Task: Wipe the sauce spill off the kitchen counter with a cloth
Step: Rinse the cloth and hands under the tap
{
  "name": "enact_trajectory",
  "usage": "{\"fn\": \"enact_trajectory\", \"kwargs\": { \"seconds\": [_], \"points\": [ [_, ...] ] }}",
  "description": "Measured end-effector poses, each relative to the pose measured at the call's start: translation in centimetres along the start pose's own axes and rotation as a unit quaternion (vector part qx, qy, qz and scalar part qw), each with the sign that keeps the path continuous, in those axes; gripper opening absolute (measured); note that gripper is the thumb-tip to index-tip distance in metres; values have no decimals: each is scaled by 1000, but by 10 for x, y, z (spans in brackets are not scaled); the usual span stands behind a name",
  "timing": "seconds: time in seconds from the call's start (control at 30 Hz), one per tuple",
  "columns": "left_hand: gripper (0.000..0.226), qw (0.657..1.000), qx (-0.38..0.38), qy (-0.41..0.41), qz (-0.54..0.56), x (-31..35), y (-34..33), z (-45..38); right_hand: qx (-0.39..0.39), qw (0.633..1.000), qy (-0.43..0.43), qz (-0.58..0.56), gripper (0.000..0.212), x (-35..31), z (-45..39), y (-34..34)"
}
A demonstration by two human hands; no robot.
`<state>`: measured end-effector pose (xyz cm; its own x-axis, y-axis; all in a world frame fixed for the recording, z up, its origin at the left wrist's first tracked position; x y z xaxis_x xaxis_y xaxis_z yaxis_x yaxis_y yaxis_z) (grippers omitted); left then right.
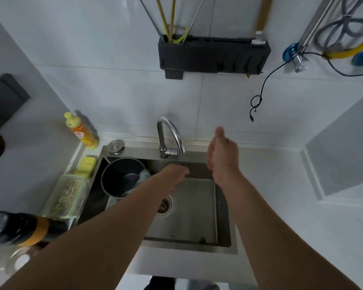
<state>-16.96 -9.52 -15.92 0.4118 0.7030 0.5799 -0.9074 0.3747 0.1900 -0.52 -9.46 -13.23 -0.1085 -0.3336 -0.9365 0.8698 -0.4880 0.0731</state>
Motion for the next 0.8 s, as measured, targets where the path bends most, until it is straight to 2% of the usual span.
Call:
{"fn": "enact_trajectory", "kwargs": {
  "seconds": [0.07, 0.17, 0.2, 0.27, 0.33, 0.37, 0.4, 0.43, 0.53, 0.6, 0.63, 0.73, 0.8],
  "points": [
    [14, 1000, 9, -10, 22, 2, 2, 10, 3, 1000, 20, 8, 68, -2, -2, 6],
    [15, 998, 9, -55, 17, 12, -2, 36, -30, 987, -142, 65, 43, 54, 17, 16],
    [14, 997, 13, -71, 12, 17, -3, 44, -35, 984, -162, 72, 39, 59, 24, 17],
    [14, 995, 11, -87, 51, 23, -6, 56, -3, 993, -88, 80, 47, 37, 27, 20],
    [15, 992, 18, -107, 64, 28, -6, 66, -8, 995, -83, 51, 58, 30, 30, 27],
    [16, 991, 29, -121, 53, 32, -3, 73, -21, 989, -143, 33, 57, 37, 32, 30],
    [15, 990, 32, -129, 41, 31, -5, 80, -48, 970, -237, 19, 55, 48, 46, 37],
    [14, 989, 39, -142, 22, 36, -4, 85, -76, 953, -293, 0, 52, 49, 54, 41],
    [19, 979, 54, -198, 10, 53, -1, 97, -164, 946, -269, -81, 57, 8, 53, 32],
    [27, 967, 43, -250, 4, 68, -3, 105, -226, 925, -259, -160, 68, -29, 56, 29],
    [31, 960, 35, -277, -14, 79, -6, 112, -252, 920, -246, -173, 67, -48, 59, 31],
    [36, 940, 16, -333, -68, 105, -14, 127, -260, 939, -185, -130, 41, -87, 66, 44],
    [24, 927, 6, -375, -28, 130, -11, 134, -246, 953, -140, -110, 31, -112, 63, 53]
  ]
}}
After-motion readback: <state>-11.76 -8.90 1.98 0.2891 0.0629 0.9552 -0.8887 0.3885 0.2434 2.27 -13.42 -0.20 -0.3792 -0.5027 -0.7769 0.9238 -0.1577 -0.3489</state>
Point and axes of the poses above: each hand's wrist, its own z-axis away from the middle knuckle, its own y-axis out of the back of the hand, x = y × z, the point moved 5 cm from there along -z, towards the middle knuckle, and after that the axes turned 4 degrees about z, right-handed, at the moved point
